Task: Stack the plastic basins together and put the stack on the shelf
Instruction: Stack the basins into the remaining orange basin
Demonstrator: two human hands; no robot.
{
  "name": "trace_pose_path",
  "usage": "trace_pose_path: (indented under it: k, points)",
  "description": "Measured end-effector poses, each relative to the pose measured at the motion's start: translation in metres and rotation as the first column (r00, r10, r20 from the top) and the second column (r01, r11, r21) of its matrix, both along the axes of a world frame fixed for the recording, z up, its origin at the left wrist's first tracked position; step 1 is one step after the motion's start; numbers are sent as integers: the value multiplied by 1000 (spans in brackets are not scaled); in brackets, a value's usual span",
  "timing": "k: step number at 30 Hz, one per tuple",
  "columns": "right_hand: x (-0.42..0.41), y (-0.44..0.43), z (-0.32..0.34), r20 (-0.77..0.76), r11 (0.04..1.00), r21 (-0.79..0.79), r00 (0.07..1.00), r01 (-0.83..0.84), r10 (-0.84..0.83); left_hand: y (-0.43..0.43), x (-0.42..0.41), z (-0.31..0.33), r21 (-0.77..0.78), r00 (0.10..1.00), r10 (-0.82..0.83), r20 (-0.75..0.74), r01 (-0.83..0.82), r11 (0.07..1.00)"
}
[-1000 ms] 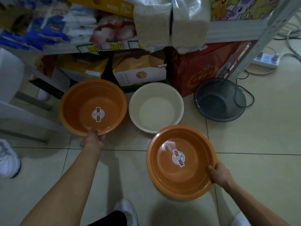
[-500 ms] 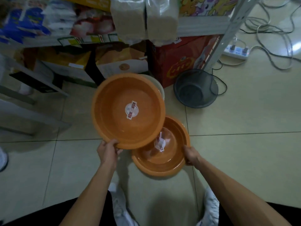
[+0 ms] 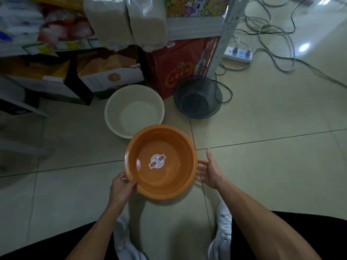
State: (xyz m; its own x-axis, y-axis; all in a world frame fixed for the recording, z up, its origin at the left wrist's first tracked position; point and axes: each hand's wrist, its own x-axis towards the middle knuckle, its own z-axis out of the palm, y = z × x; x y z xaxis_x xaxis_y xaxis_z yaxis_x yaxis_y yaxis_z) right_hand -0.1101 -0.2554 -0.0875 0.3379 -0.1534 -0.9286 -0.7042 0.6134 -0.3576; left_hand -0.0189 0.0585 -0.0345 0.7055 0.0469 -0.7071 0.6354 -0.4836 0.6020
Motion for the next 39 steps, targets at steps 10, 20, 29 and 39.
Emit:
trace_pose_path:
  k: [10, 20, 29, 39]
  points:
    - [6, 9, -13, -53, 885, -319, 939, -338, 340, 1, -5, -29, 250, 967, -233, 106, 201, 947]
    - [4, -3, -26, -29, 899, -271, 936, -345, 350, -1, 12, -37, 1, 983, 126, -131, -127, 992]
    - [-60, -9, 20, 64, 958, -41, 956, -284, 286, -3, -4, 12, -37, 935, 297, -191, -309, 950]
    - [27, -15, 97, 314, 960, -187, 913, -209, 260, -24, 65, 67, -200, 848, 498, 183, -464, 863]
